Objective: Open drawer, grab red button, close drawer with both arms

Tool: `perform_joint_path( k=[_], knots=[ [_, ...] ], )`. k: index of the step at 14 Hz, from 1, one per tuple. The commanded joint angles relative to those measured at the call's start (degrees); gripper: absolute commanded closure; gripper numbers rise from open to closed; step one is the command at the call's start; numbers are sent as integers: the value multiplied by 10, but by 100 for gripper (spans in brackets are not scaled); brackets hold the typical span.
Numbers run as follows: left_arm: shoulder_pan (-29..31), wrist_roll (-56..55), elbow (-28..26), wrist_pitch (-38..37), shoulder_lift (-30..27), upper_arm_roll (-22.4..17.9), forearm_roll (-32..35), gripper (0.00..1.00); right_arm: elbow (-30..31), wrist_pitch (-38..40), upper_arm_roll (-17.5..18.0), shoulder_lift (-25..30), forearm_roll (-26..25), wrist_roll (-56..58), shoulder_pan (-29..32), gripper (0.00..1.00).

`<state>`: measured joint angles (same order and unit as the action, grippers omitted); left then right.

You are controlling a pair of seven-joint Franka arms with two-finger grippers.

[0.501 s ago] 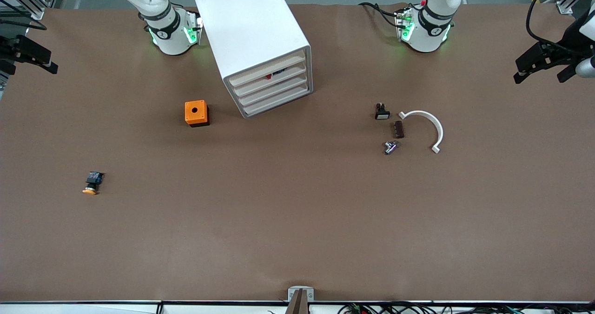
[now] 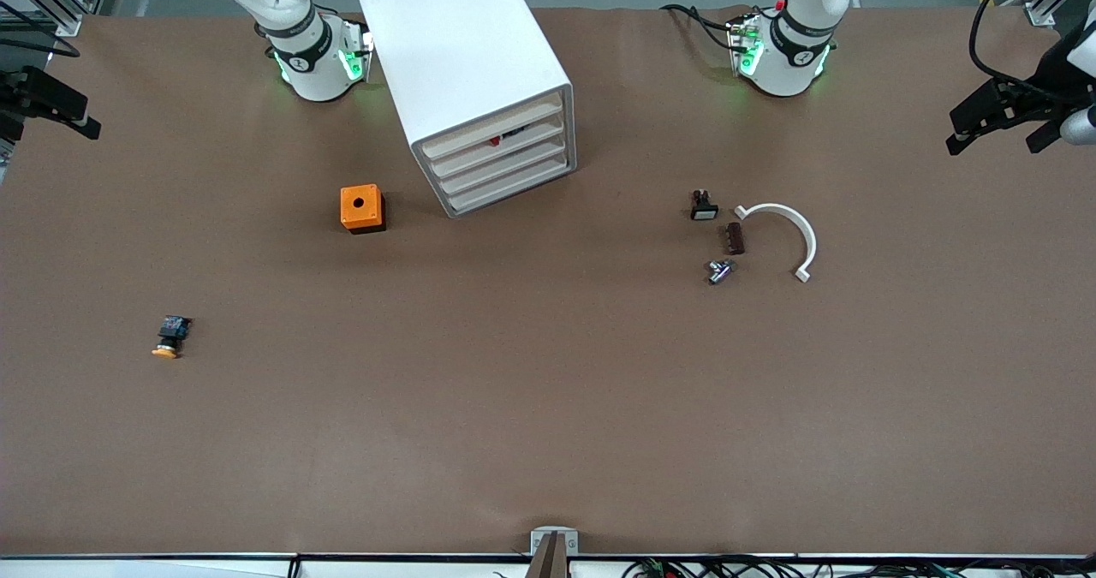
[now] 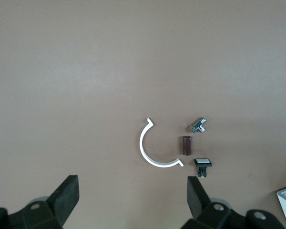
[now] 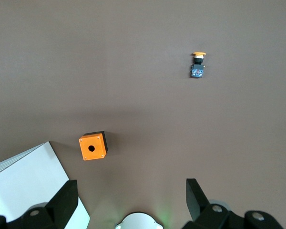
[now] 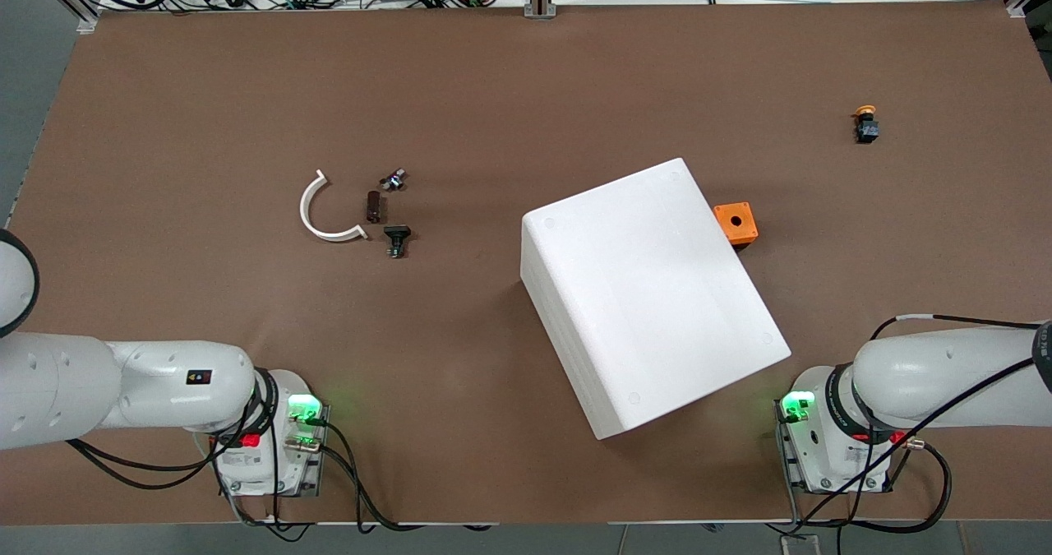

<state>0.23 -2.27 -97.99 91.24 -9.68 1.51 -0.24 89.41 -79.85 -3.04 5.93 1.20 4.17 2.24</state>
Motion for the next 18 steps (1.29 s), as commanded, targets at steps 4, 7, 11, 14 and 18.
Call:
perform_joint_path(
  k=[4, 7, 11, 14, 18],
  knots=[
    [29, 2, 2, -19, 13, -1, -9, 0, 2, -14, 4, 10, 11, -7, 7, 0],
    [29, 1, -5, -19, 22, -3, -9, 0, 2, -15, 4, 10, 11, -7, 6, 0],
    [43, 1, -7, -6, 66, -3, -5, 0, 2, -18, 4, 13, 11, -7, 6, 0],
    [42, 1, -7, 48, 125, -3, -2, 0, 0, -17, 4, 10, 11, -7, 7, 0],
    [39, -9, -6, 126, 206, -2, 7, 0, -10, -13, 4, 5, 9, 1, 8, 0]
  ],
)
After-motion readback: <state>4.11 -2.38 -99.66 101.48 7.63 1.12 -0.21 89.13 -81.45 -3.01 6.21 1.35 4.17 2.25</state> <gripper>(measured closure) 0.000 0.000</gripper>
